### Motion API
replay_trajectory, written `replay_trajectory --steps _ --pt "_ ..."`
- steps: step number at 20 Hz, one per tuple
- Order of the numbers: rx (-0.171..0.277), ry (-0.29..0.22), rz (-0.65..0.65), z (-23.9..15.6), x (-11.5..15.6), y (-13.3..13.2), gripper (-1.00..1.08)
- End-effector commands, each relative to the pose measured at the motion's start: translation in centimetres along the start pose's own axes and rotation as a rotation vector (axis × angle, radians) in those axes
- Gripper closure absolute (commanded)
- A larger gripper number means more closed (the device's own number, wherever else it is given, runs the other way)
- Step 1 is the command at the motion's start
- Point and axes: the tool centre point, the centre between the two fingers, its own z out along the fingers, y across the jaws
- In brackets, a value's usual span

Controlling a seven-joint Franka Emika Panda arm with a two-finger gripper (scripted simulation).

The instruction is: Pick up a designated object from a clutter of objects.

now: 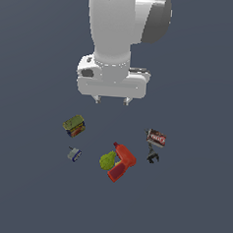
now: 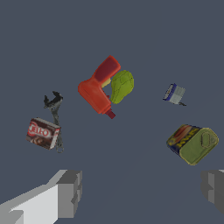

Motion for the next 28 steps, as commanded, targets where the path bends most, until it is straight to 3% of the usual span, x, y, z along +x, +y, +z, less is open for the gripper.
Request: replay_trajectory --steps 1,15,22,28 --pt "0.000 0.000 0.000 0.0 0.0 0.0 -0.92" --pt "-0.020 0.008 0.019 -0.8 -0.1 2.0 -0.92" --pt "-0.040 0.006 -0.075 1.2 0.7 0.3 -0.92" --pt "-0.071 0.002 -0.262 4.9 1.6 -3.0 -0.92"
